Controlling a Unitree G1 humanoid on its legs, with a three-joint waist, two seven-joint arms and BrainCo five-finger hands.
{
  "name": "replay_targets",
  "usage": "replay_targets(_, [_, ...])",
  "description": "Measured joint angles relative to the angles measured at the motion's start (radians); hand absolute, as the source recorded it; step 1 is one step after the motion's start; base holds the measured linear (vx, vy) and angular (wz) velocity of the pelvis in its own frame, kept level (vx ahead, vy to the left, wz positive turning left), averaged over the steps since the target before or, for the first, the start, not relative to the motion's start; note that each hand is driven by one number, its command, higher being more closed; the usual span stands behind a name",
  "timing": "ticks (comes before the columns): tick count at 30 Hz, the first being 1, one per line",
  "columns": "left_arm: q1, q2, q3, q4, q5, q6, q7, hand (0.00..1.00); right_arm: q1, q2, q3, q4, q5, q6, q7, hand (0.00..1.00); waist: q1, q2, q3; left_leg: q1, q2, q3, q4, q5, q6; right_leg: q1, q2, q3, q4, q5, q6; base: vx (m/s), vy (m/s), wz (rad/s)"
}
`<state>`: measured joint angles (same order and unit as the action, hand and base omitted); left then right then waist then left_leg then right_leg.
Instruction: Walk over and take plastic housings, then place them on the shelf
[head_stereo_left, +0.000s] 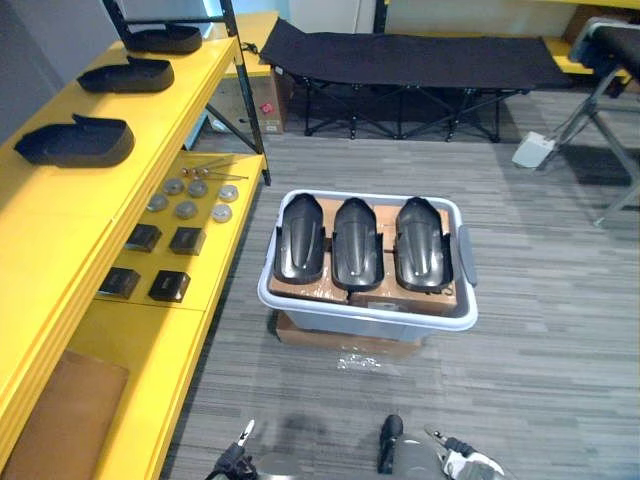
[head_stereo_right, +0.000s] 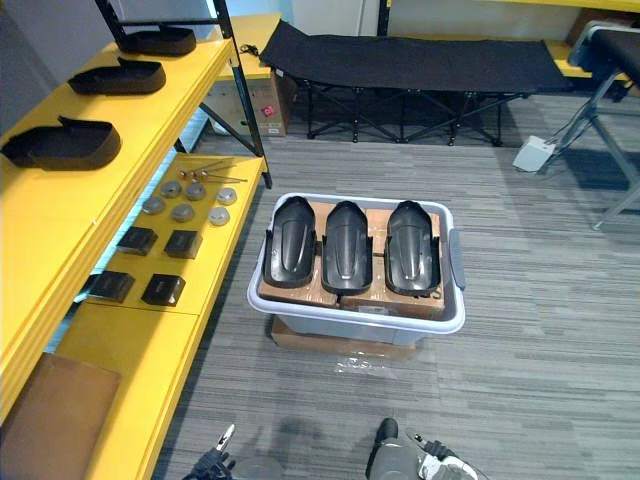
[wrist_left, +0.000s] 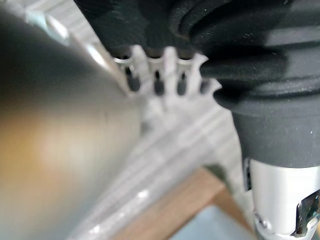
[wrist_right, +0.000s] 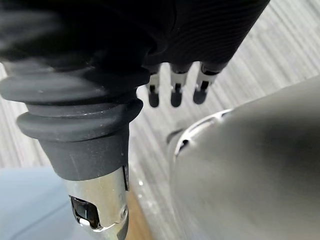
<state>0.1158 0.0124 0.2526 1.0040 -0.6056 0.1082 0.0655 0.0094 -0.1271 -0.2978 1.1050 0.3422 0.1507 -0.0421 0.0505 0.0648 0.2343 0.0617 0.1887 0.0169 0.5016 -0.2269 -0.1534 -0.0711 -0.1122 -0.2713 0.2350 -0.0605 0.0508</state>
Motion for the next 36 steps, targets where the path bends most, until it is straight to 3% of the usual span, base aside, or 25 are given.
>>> replay_targets(3, [0.003,0.01,0.0,-0.001,0.028,0.0,-0.001,0.0,0.041,0.002,-0.017,-0.004,-0.002,-0.049,0.001,0.0,-0.01,-0.002,0.001,-0.064,0.008,0.12,-0.009,-0.019,0.014,0.07,0.003,-0.011,-0.095,0.008,0.008,0.14,-0.056,0.12])
replay_targets(5, [0.002,0.018,-0.001,-0.002,0.039,0.002,-0.003,0.0,0.066,0.006,-0.039,-0.005,-0.002,-0.079,-0.002,0.0,-0.012,-0.008,0.005,-0.081,-0.017,0.157,-0.131,-0.015,0.018,0.094,-0.014,-0.014,-0.119,0.015,0.024,0.12,0.074,0.03])
replay_targets(6, [0.002,0.018,0.0,-0.002,0.064,0.0,-0.005,0.0,0.081,0.005,-0.047,-0.005,-0.003,-0.1,-0.002,0.0,-0.012,-0.008,0.005,-0.084,-0.031,0.153,-0.228,0.024,0.021,0.106,-0.022,-0.013,-0.128,0.018,0.037,0.1,0.107,-0.15])
replay_targets(7, [0.001,0.021,0.001,-0.002,0.073,-0.003,-0.006,0.0,0.086,0.006,-0.046,-0.005,-0.003,-0.11,-0.003,0.0,-0.009,-0.015,0.01,-0.076,-0.04,0.158,-0.234,0.054,0.029,0.108,-0.032,-0.003,-0.128,0.02,0.046,0.14,0.167,-0.19])
replay_targets(9, [-0.003,0.045,-0.005,-0.012,0.112,-0.014,-0.008,0.0,0.097,0.039,-0.045,-0.022,-0.02,-0.143,0.007,0.0,-0.017,-0.054,0.001,-0.053,-0.097,0.167,-0.286,0.063,0.042,0.123,-0.066,-0.001,-0.175,0.048,0.087,0.21,0.179,-0.04])
replay_targets(11, [-0.018,0.061,-0.033,-0.044,0.147,-0.017,-0.009,0.0,0.089,0.059,-0.043,-0.029,-0.023,-0.165,0.028,0.0,-0.009,-0.078,0.014,-0.054,-0.12,0.187,-0.289,0.064,0.049,0.127,-0.085,0.003,-0.199,0.068,0.096,0.21,0.154,-0.08])
replay_targets(13, [-0.026,0.057,-0.054,-0.064,0.149,-0.02,-0.002,0.0,0.097,0.069,-0.024,-0.051,-0.049,-0.225,0.067,0.0,-0.012,-0.08,0.013,-0.043,-0.141,0.187,-0.295,0.062,0.053,0.142,-0.102,0.001,-0.213,0.073,0.097,0.17,0.128,-0.04])
replay_targets(15, [-0.028,0.048,-0.09,-0.086,0.143,-0.025,0.002,0.0,0.114,0.073,0.123,-0.181,-0.092,-0.297,0.107,0.0,-0.015,-0.072,0.012,-0.026,-0.148,0.187,-0.297,0.056,0.064,0.156,-0.108,0.0,-0.215,0.074,0.096,0.15,0.062,-0.07])
replay_targets(18, [-0.03,0.047,-0.124,-0.108,0.148,-0.044,0.008,0.0,0.13,0.092,0.272,-0.462,-0.098,-0.362,0.102,0.0,-0.016,-0.072,0.011,-0.024,-0.144,0.185,-0.296,0.05,0.073,0.159,-0.102,-0.004,-0.219,0.074,0.095,0.1,0.004,-0.04])
replay_targets(19, [-0.03,0.047,-0.13,-0.112,0.149,-0.044,0.011,0.0,0.128,0.095,0.281,-0.517,-0.098,-0.379,0.097,0.0,-0.015,-0.071,0.011,-0.024,-0.144,0.185,-0.297,0.046,0.079,0.159,-0.1,-0.004,-0.22,0.074,0.095,0.06,0.003,0.01])
replay_targets(23, [-0.006,0.06,-0.157,-0.119,0.153,-0.086,0.045,0.0,0.107,0.098,0.257,-0.849,-0.099,-0.525,0.048,0.0,-0.009,-0.09,0.014,-0.022,-0.142,0.185,-0.298,0.036,0.093,0.159,-0.1,-0.004,-0.219,0.074,0.095,0.03,0.01,0.02])
replay_targets(27, [0.004,0.084,-0.155,-0.119,0.155,-0.113,0.052,0.0,0.061,0.051,0.164,-1.087,-0.102,-0.611,0.019,0.0,-0.01,-0.12,0.03,-0.003,-0.136,0.187,-0.289,0.026,0.099,0.16,-0.099,0.0,-0.185,0.075,0.095,0.01,0.024,-0.06])
replay_targets(28, [0.004,0.098,-0.148,-0.121,0.157,-0.121,0.058,0.0,0.01,0.004,0.118,-1.113,-0.079,-0.615,-0.006,0.0,-0.011,-0.136,0.039,-0.013,-0.131,0.187,-0.258,0.015,0.108,0.156,-0.099,0.002,-0.171,0.074,0.094,-0.02,0.032,-0.08])
replay_targets(31, [0.002,0.112,-0.135,-0.128,0.19,-0.127,0.068,0.0,-0.09,-0.065,0.057,-1.109,-0.022,-0.598,-0.083,0.0,-0.011,-0.148,0.049,-0.056,-0.109,0.186,-0.186,-0.021,0.107,0.128,-0.086,0.005,-0.142,0.073,0.092,-0.05,0.021,-0.09])
replay_targets(34, [-0.037,0.137,-0.125,-0.131,0.196,-0.136,0.081,0.0,-0.224,-0.121,0.033,-1.044,-0.013,-0.533,-0.201,0.0,-0.011,-0.169,0.115,-0.123,-0.091,0.177,-0.097,-0.038,0.112,0.085,-0.081,0.0,-0.094,0.061,0.072,-0.13,0.015,0.06])
replay_targets(36, [-0.116,0.149,-0.117,-0.132,0.189,-0.176,0.094,0.0,-0.346,-0.175,0.031,-0.89,-0.011,-0.465,-0.3,0.0,-0.004,-0.182,0.175,-0.247,-0.077,0.139,-0.011,-0.038,0.112,-0.005,-0.076,-0.006,-0.04,0.049,0.053,-0.21,0.001,0.3])
